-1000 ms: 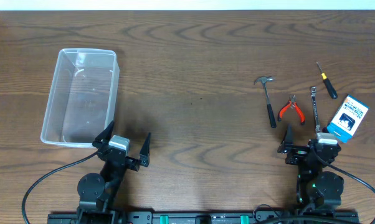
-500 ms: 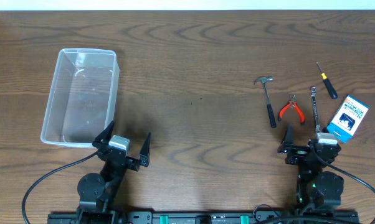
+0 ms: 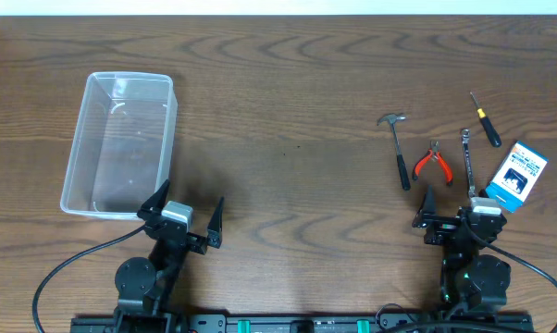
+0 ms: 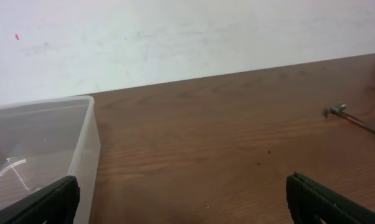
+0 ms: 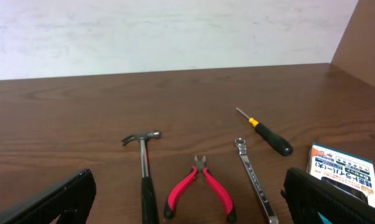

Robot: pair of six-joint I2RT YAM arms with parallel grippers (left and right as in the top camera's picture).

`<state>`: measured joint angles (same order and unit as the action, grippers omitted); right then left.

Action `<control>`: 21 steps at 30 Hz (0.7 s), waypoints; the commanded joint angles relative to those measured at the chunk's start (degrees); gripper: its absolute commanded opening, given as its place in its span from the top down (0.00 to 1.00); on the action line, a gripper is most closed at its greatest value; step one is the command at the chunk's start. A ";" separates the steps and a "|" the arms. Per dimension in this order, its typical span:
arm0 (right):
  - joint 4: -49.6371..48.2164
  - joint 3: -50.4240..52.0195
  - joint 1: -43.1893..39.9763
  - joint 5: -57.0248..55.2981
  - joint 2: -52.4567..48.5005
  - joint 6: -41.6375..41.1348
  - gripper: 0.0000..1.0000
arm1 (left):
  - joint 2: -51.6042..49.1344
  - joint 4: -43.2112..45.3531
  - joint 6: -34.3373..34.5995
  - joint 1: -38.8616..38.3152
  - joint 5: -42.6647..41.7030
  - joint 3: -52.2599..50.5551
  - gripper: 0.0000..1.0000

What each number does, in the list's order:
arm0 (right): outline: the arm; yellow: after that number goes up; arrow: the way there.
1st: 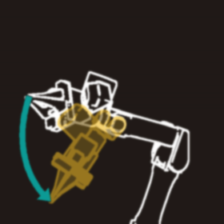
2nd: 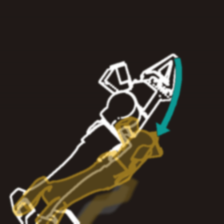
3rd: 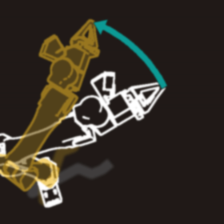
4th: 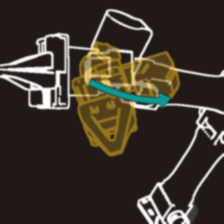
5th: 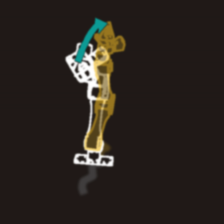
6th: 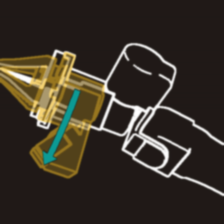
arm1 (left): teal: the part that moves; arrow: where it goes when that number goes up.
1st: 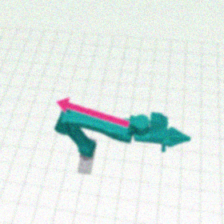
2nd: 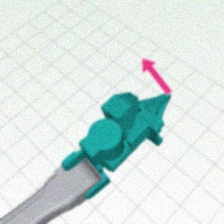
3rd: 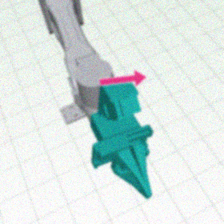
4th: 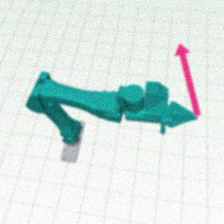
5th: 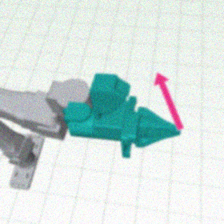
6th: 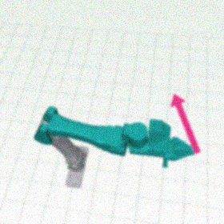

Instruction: Pack container

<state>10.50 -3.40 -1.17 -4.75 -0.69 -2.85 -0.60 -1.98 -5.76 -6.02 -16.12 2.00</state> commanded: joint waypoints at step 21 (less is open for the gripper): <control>-7.87 -4.20 -0.79 14.16 -2.58 -17.90 0.01 | -3.65 1.29 19.63 0.22 3.30 5.73 0.02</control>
<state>1.80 -4.14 -1.17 3.46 -1.41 -16.27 -2.13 -0.45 7.16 -6.02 -14.98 2.52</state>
